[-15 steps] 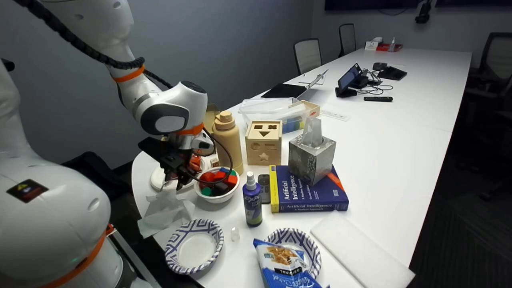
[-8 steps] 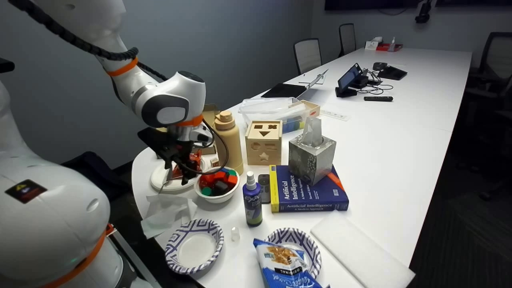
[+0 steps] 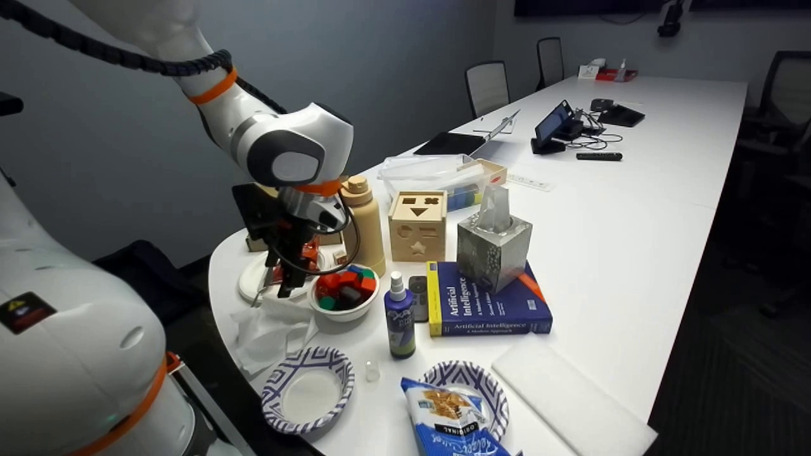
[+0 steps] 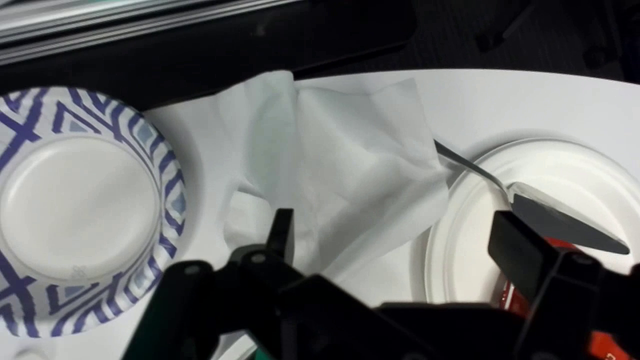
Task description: Grab the tissue and wipe the table
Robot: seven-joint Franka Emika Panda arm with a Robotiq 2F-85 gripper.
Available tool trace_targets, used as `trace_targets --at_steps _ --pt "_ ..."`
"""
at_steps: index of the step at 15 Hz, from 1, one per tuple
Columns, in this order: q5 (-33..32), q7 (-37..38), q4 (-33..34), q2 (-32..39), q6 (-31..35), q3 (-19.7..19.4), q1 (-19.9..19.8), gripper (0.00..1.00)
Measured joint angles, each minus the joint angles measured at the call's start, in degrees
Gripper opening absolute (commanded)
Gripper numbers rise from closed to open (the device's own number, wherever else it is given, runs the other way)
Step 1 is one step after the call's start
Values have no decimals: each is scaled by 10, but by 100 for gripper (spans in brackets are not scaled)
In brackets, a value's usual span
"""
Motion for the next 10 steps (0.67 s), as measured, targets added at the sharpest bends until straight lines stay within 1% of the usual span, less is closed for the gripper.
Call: trace_targets --at_steps 5,7,10 --pt "-27 58 0 -35 -113 -25 -34 100" --pt "-25 58 0 -42 -153 -32 -39 100" --pt "-5 48 0 -42 -189 -35 -39 100"
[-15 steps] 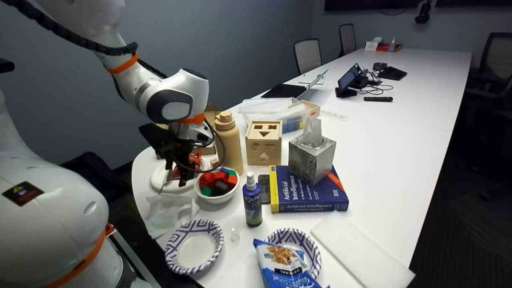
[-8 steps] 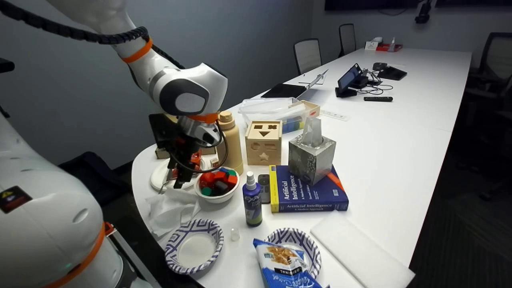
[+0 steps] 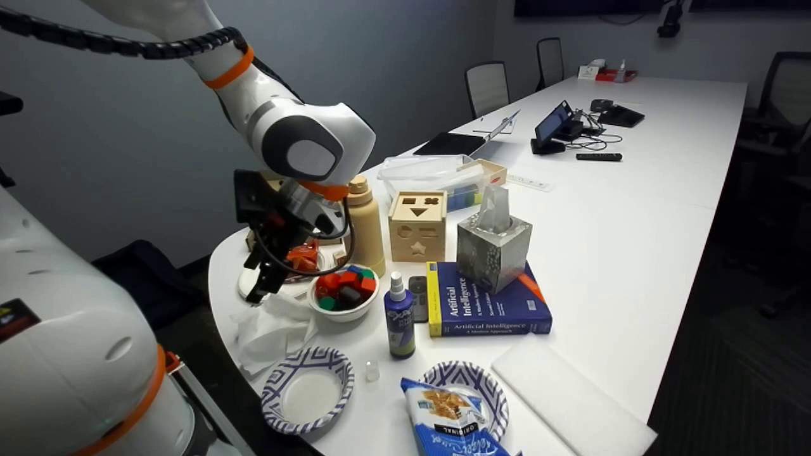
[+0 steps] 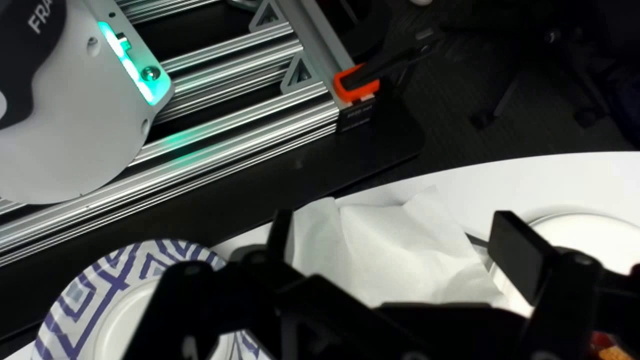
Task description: Grab the tissue and wipe the table
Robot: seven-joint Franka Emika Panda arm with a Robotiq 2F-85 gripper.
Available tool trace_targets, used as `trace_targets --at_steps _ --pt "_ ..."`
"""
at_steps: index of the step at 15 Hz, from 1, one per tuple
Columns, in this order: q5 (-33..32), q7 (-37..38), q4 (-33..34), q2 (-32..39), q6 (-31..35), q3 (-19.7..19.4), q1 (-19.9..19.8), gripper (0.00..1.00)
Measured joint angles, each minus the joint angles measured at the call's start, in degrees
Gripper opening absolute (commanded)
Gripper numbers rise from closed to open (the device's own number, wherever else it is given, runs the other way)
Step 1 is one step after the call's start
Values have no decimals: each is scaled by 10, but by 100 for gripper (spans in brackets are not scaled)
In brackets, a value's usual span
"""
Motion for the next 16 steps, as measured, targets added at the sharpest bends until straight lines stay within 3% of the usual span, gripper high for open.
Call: trace_targets --at_steps 7,10,12,16 --pt "103 -48 -1 34 5 28 25 98" --pt "119 -79 -3 74 54 54 42 93" --pt "119 -102 -4 105 99 73 57 100" --pt "119 -129 -5 168 193 107 87 100"
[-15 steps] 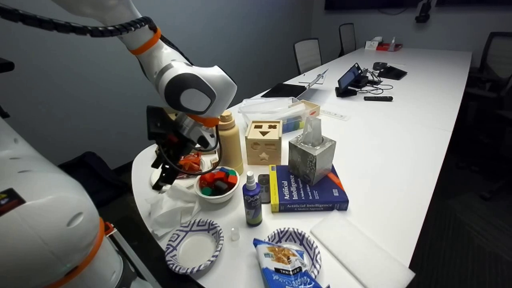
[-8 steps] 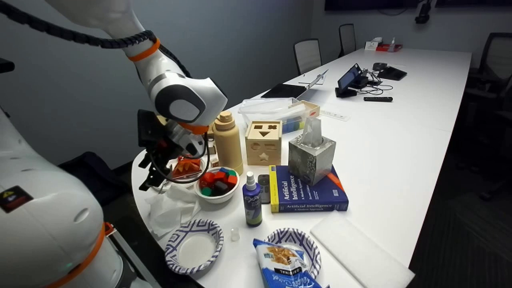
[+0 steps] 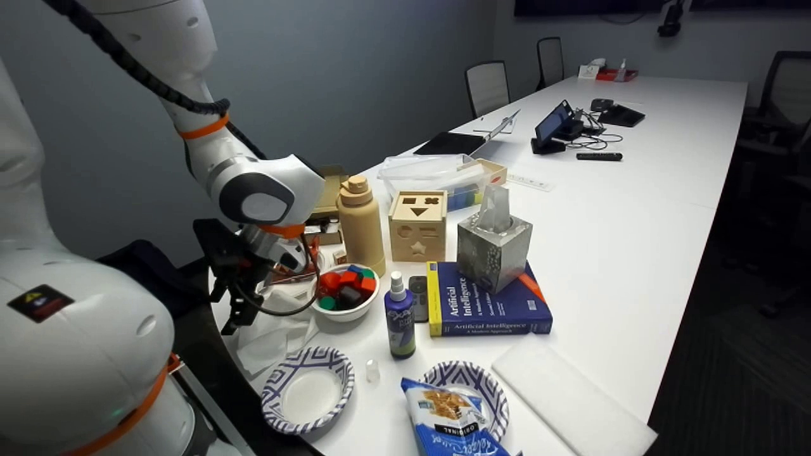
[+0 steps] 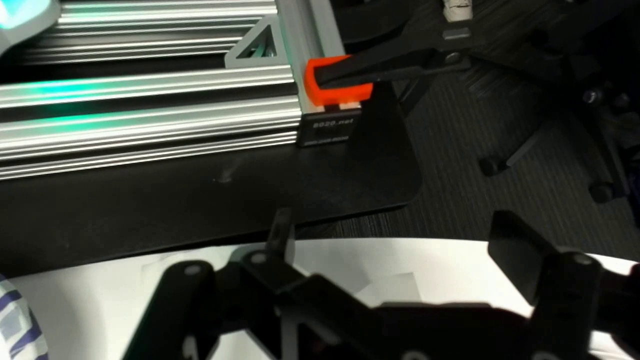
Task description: Grab the tissue and wipe the table
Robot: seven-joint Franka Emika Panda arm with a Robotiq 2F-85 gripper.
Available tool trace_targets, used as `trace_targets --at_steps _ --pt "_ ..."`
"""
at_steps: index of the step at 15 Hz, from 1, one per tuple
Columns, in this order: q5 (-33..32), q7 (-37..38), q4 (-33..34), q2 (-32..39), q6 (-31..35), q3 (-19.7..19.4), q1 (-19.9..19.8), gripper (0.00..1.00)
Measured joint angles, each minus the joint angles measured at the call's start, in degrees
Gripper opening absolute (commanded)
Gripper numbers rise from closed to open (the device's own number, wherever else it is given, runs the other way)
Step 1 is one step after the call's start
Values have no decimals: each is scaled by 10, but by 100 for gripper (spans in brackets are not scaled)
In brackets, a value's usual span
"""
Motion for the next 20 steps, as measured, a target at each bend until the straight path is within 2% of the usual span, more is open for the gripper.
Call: trace_targets --at_steps 8,12,17,18,19,20 --pt "-1 -1 1 48 128 40 31 100" --pt "-9 13 1 48 158 45 39 100" --pt "-72 80 6 44 171 45 45 100" --pt "-78 88 5 40 171 45 45 97" --pt "-88 98 5 37 171 45 45 78" --pt "-99 109 6 35 171 45 46 72"
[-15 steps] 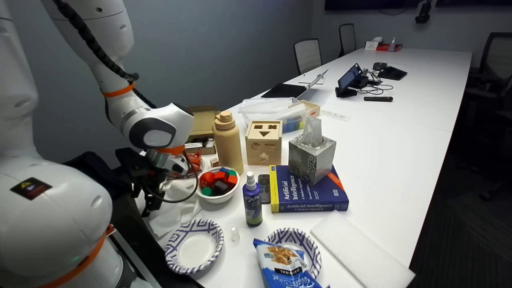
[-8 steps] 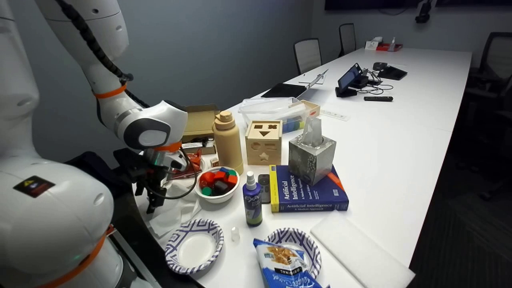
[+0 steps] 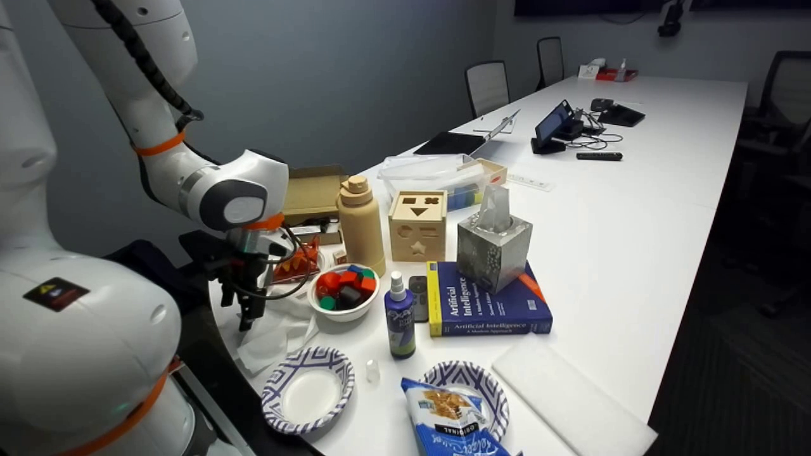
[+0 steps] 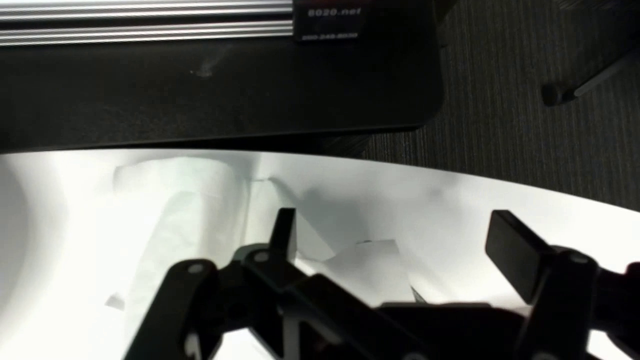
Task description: Grab the tissue and wipe the table
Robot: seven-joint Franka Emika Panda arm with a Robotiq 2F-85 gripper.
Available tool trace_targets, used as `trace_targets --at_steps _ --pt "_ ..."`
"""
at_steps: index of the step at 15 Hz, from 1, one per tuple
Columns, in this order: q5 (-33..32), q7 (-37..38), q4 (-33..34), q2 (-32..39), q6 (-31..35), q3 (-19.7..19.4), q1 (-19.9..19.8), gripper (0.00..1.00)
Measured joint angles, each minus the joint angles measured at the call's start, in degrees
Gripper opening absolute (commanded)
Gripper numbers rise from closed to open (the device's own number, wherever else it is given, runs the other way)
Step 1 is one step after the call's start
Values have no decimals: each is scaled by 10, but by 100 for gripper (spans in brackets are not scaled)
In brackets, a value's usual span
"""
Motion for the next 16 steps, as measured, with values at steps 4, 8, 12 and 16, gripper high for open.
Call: trace_targets --at_steps 4,8,12,16 --pt "-21 25 -1 -13 0 1 1 44" --pt "-25 35 -1 -20 0 4 2 14" --pt "-34 44 -1 -29 0 4 2 0" --pt "-41 55 -1 -39 0 4 2 0"
